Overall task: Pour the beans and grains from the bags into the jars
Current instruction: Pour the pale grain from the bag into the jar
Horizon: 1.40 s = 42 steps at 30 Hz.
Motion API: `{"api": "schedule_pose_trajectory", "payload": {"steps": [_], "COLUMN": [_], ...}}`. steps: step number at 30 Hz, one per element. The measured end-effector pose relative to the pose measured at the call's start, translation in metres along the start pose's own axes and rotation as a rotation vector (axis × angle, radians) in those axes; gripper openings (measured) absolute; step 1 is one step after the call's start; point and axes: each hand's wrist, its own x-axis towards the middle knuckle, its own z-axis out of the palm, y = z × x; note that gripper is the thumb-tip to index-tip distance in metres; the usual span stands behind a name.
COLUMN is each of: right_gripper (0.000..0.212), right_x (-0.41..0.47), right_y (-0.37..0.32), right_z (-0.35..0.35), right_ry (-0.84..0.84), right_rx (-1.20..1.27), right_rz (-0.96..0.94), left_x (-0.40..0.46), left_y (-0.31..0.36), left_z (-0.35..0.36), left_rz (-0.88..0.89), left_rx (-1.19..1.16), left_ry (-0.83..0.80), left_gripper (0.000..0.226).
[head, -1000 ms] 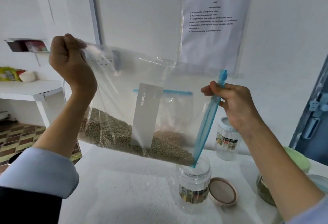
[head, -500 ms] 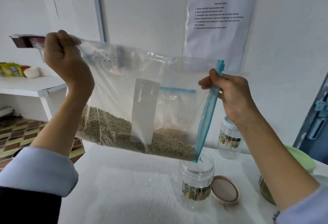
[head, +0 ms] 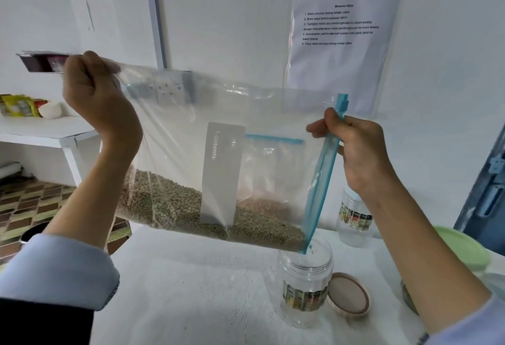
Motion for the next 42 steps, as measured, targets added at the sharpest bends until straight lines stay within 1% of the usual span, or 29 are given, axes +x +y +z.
{"api": "schedule_pose_trajectory", "payload": {"steps": [2, 4, 7, 10, 13, 16, 18, 21, 24, 27, 30, 33, 36, 39, 42], "right_gripper": [0.027, 0.027, 0.027, 0.026, 0.026, 0.026, 0.027, 0.027, 0.027, 0.026, 0.026, 0.026, 0.027, 0.028, 0.031], "right_x": [0.000, -0.001, -0.002, -0.002, -0.003, -0.004, -0.004, -0.002, -0.001, -0.002, -0.003, -0.002, -0.003, -0.003, -0.003], "right_y": [0.000, 0.000, -0.002, 0.000, 0.003, 0.005, 0.004, 0.004, 0.004, 0.007, 0.008, 0.007, 0.006, 0.007, 0.006], "right_z": [0.002, 0.002, 0.003, 0.003, 0.006, 0.007, 0.008, 0.008, 0.011, 0.010, 0.010, 0.011, 0.014, 0.013, 0.014], "right_ry": [-0.002, 0.037, -0.003, 0.057, 0.043, 0.094, 0.062, 0.116, 0.074, 0.127, 0.097, 0.157, 0.132, 0.163, 0.133], "right_rx": [-0.002, 0.006, 0.002, 0.044, 0.046, 0.077, 0.050, 0.074, 0.064, 0.101, 0.075, 0.103, 0.084, 0.104, 0.073], "right_rz": [0.008, 0.003, -0.003, -0.002, 0.014, -0.007, -0.007, -0.024, -0.026, -0.019, -0.023, -0.040, -0.044, -0.060, -0.059], "left_x": [0.001, 0.002, 0.002, 0.001, 0.002, 0.005, 0.006, 0.007, 0.007, 0.006, 0.006, 0.008, 0.008, 0.009, 0.010], "left_y": [0.000, 0.001, 0.001, 0.001, -0.001, -0.001, 0.000, 0.001, 0.001, 0.001, -0.002, -0.001, -0.002, -0.002, -0.001], "left_z": [-0.001, -0.002, -0.003, -0.003, -0.005, -0.005, -0.005, -0.005, -0.006, -0.004, -0.006, -0.006, -0.004, -0.004, -0.003], "left_rz": [0.001, 0.008, 0.011, 0.004, -0.005, -0.013, -0.004, 0.000, 0.006, 0.013, 0.016, 0.008, 0.008, -0.006, -0.011], "left_rx": [0.013, 0.024, 0.013, 0.024, 0.032, 0.025, 0.003, -0.002, 0.001, -0.002, -0.005, -0.008, -0.044, -0.052, -0.070], "left_ry": [0.001, 0.003, 0.004, 0.001, -0.001, -0.001, -0.003, -0.006, -0.004, -0.010, -0.016, -0.015, -0.013, -0.010, -0.006], "left_gripper": [0.038, 0.037, 0.036, 0.036, 0.037, 0.036, 0.035, 0.036, 0.036, 0.035, 0.034, 0.035, 0.032, 0.033, 0.034]}}
